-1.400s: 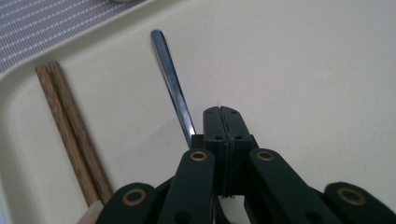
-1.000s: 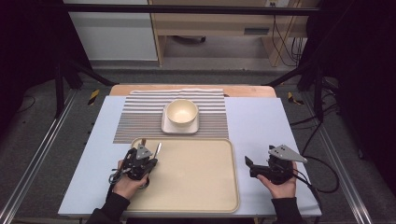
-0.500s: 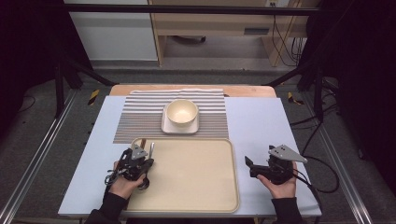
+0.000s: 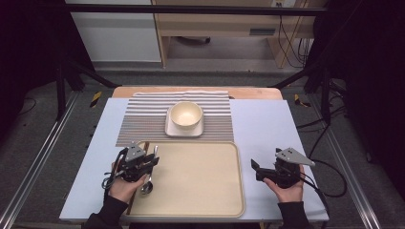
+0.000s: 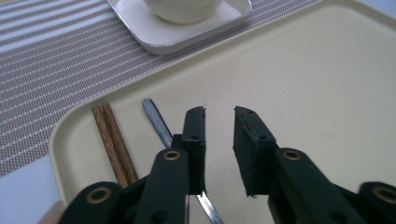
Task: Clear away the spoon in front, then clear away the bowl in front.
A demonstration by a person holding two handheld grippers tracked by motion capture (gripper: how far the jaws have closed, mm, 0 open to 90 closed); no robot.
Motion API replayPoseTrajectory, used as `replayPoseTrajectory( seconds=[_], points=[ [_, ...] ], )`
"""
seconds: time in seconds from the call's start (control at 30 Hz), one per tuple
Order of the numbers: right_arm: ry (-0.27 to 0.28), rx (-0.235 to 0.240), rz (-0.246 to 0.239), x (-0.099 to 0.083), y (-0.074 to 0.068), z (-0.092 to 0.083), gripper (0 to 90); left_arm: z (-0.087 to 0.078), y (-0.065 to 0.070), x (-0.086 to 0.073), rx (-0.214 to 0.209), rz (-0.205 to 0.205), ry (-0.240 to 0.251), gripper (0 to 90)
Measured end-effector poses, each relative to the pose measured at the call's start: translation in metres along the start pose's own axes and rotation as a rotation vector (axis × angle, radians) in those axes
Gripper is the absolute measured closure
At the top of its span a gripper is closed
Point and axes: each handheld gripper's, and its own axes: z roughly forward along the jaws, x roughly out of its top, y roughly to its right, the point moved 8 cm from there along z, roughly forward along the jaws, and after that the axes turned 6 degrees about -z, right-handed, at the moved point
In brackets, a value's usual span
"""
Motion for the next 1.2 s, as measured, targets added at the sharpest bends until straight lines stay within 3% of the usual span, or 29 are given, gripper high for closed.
replayPoseTrajectory(
  seconds=[0.2, 0.47, 0.8, 1.2],
  points=[
    [-0.005, -0.001, -0.001, 0.000, 0.000, 0.001, 3.0, -0.004, -0.004, 0.016, 0.014, -0.012, 0.037, 51.8],
    [0.004, -0.008, 0.002, 0.001, 0.002, -0.001, 3.0, -0.006, -0.005, 0.048, 0.012, -0.013, 0.099, 39.9],
    [0.008, -0.006, 0.006, 0.002, 0.003, -0.001, 3.0, 0.001, -0.002, 0.090, 0.003, -0.029, 0.159, 36.0],
    [0.007, -0.006, 0.003, 0.002, 0.003, -0.002, 3.0, 0.027, 0.000, 0.107, 0.011, -0.022, 0.158, 36.4]
  ],
)
